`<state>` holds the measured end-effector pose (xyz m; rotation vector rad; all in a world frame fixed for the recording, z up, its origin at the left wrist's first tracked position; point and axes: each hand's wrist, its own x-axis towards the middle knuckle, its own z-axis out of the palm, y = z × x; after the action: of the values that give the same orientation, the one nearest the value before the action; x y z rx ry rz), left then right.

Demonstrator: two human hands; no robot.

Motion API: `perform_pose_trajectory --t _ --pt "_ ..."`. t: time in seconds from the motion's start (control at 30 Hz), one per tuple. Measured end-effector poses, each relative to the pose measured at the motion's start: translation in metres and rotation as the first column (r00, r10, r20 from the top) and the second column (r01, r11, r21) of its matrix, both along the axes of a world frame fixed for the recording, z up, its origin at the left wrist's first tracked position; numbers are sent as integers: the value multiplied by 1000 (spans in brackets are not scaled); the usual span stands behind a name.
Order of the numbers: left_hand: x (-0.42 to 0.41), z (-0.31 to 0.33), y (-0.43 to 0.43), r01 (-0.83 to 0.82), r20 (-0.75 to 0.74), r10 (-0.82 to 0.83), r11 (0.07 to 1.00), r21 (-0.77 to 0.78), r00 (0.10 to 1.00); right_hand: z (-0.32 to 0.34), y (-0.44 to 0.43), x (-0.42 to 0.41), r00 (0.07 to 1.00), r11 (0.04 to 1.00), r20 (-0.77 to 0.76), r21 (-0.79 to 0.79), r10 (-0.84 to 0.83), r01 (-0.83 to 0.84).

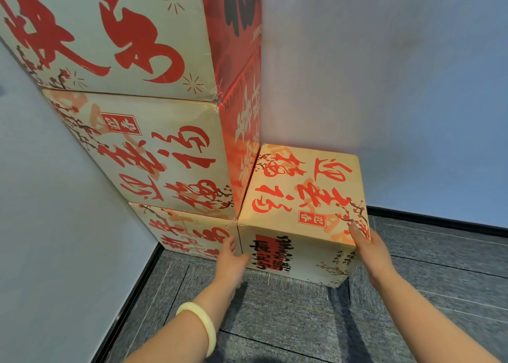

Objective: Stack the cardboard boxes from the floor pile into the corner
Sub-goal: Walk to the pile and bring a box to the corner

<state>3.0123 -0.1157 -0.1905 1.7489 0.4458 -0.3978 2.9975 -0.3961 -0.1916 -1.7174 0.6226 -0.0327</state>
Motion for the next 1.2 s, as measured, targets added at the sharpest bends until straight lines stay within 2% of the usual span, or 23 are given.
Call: perform_pose_trajectory --t 0.37,0.6,0.9,1.07,1.2 --pt "4 1 4 -24 7 24 1000 19 1000 3 3 -1 1000 1000 -6 -14 -2 2" --pt "3 3 -2 -24 21 24 1000 5 1000 9 2 -5 1000 999 -6 42 -29 30" --pt "-3 3 -16 0 -21 0 1000 15 1000 20 -10 -14 1000 998 -15 51 -23 24" --pt "-10 20 -27 43 -56 -40 998 42 998 30 -10 -21 1000 1000 -24 1 -16 16" --pt "-19 50 -31 69 -92 -63 995 66 994 56 0 -46 995 999 -102 -26 -23 20"
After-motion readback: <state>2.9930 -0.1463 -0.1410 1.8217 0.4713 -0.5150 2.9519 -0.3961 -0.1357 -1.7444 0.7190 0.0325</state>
